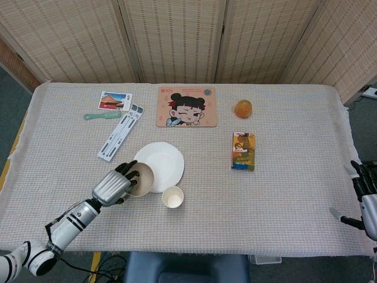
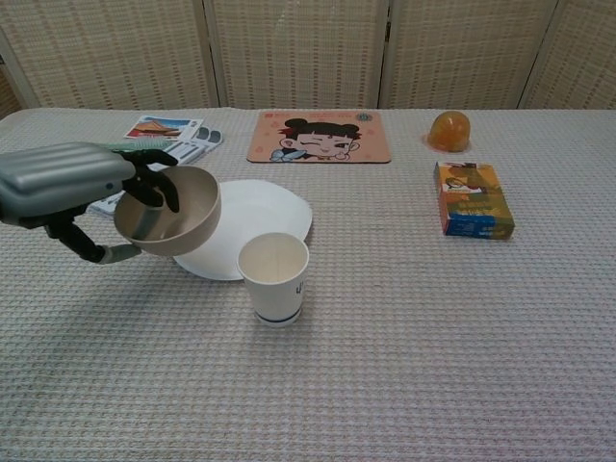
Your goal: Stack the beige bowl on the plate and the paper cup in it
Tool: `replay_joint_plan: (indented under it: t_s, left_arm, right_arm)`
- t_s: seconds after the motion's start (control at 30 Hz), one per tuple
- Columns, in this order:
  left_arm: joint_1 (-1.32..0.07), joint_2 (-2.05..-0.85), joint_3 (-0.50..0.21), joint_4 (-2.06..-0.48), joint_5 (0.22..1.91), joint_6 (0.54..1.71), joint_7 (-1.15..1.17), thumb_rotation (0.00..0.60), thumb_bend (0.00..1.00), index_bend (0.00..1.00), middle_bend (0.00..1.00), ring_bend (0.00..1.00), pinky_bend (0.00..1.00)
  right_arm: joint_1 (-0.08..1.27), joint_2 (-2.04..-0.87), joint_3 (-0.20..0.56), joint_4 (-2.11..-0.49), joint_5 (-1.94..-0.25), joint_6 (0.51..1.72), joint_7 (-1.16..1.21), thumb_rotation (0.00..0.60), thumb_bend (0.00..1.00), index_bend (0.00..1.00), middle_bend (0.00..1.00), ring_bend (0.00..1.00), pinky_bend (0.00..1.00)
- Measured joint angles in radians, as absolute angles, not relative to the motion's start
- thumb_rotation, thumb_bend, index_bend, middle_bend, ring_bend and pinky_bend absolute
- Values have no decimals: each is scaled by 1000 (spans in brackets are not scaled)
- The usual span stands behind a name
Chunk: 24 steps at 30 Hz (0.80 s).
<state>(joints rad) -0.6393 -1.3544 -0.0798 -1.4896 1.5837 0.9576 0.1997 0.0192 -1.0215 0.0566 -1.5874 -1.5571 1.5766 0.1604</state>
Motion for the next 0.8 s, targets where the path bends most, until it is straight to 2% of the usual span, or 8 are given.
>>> replay_joint_plan:
  t_s: [0.27,0.8]
  left_arm:
    - [-728,-1366,-110,-1430,1562,881,156,600,460,653,320,58,202]
    - [-865,-1505,-116,-1187,1544,782,8,600,460,656,325,64,202]
  right_arm:
    - [27,-1022,69,-1585,-1523,1552,159,600,106,0,0,0,0]
    - [22,-1015,85,-1581,-1480,1541,169,600,107,0,0,0,0]
